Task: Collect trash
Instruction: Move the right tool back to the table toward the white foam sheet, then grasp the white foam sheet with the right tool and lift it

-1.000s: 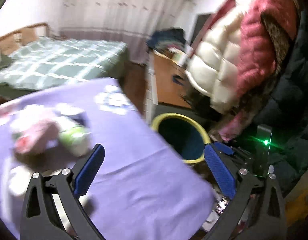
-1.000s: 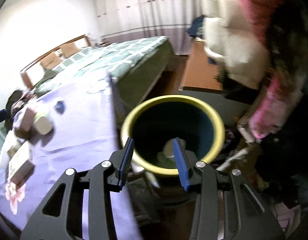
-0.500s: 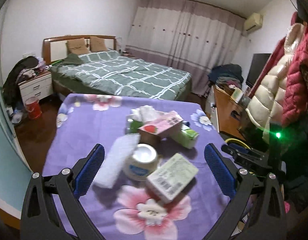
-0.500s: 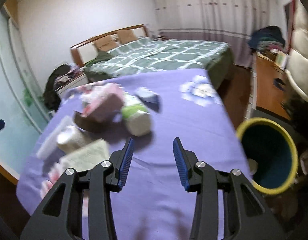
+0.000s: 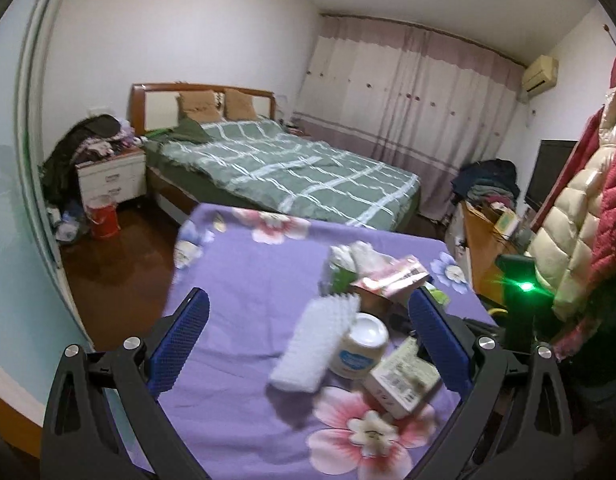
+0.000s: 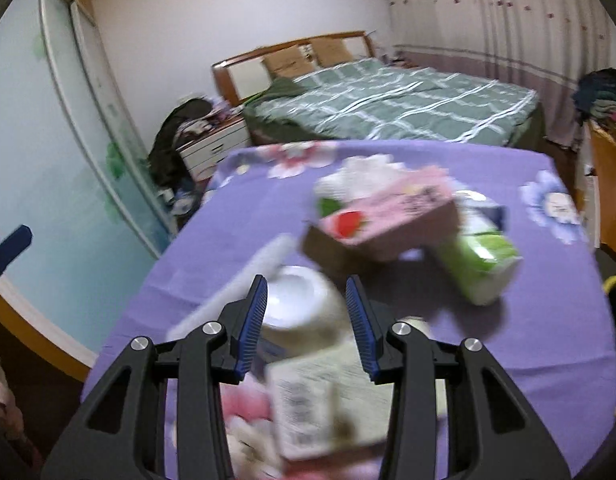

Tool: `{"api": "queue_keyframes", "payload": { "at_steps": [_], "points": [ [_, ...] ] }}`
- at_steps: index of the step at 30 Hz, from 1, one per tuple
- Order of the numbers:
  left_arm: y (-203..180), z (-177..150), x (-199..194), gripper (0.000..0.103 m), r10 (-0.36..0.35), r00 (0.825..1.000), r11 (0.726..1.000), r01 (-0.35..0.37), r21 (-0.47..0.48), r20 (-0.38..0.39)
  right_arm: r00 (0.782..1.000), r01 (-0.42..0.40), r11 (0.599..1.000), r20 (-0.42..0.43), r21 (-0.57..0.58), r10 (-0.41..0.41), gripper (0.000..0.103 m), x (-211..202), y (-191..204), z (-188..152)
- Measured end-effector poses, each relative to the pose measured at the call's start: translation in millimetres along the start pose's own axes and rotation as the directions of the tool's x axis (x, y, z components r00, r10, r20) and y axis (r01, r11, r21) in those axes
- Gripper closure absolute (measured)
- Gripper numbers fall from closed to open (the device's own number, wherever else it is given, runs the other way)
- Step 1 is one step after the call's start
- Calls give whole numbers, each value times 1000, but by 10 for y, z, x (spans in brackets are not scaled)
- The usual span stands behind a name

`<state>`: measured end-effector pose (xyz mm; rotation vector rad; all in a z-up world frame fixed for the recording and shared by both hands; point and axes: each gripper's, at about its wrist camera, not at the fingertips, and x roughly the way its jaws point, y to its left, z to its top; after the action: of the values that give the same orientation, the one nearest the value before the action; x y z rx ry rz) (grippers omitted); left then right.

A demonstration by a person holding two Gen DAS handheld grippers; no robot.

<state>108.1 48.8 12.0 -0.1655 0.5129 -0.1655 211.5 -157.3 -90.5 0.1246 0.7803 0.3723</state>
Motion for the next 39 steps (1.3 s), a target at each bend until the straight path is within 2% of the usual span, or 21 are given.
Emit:
{"api": "queue_keyframes", "payload": {
  "at_steps": [5, 10, 15, 17, 18, 21, 26, 32, 34, 39],
  "points": [
    [161, 11, -90, 5, 33, 999, 999, -33, -4, 5, 999, 3, 1000, -36, -10, -3, 63, 277, 234, 74],
    [277, 6, -94, 5, 32, 999, 999, -32, -14, -3, 995, 55, 998, -80, -14, -56, 63, 523, 310, 154],
    [341, -3, -68, 5, 23, 1000, 999, -23, -21, -13, 990, 118, 992, -77, -43, -121, 63, 658, 379, 205],
    [345, -3, -54, 5, 21, 1000, 999, -22, -24, -17, 988, 125, 990, -85, -59, -130, 77, 730, 384, 217],
    [349, -6, -50, 5, 20, 1000, 999, -21, -25, -18, 988, 114, 992, -96, -61, -120, 90, 757, 384, 210],
    [375, -6, -34, 5, 19, 1000, 999, -20, -34, -22, 994, 56, 998, -93, -37, -60, 92, 734, 357, 205],
    [368, -2, 24, 5, 20, 999, 999, -21, -31, -32, 1000, -19, 1000, -20, 2, 19, 93, 414, 292, 283],
    [268, -5, 76, 5, 2, 999, 1000, -3, -12, -39, 993, -77, 996, 89, 41, 73, 93, -162, 100, 361],
    [213, -14, 101, 5, -9, 999, 1000, 8, -3, -44, 990, -68, 997, 124, 46, 62, 93, -354, 14, 364],
    [-18, -29, 192, 5, -56, 997, 998, 57, 26, -58, 978, 7, 995, 208, 98, -27, 93, -824, -415, 356]
  ]
}}
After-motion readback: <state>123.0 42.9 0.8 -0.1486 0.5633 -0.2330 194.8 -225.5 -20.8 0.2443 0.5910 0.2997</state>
